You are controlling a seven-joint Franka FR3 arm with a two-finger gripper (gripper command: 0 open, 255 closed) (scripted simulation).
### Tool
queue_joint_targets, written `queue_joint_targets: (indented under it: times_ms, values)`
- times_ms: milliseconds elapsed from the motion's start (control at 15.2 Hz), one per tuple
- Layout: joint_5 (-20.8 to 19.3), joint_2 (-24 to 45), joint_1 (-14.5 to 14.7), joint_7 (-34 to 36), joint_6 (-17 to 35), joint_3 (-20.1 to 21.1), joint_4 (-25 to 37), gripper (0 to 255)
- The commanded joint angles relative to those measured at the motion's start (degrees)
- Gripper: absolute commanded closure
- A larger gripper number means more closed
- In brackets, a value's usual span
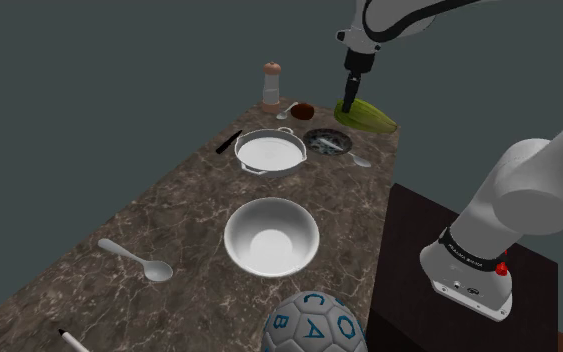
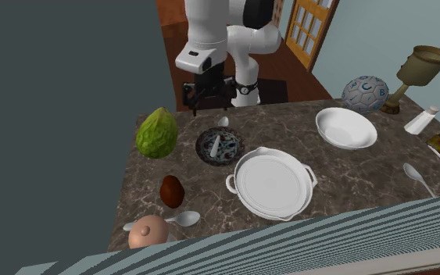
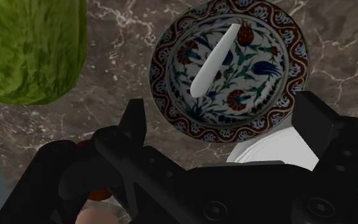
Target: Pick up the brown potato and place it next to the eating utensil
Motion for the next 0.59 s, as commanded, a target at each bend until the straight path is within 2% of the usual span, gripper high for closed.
queue_joint_targets:
  times_ms: [0,528]
  values:
    - [0.77,4.83,0.28,-3.70,2.81,-1.34,2.71,0]
    - [7.00,22.42,0.06,-17.90,9.09,-3.69,15.83,0]
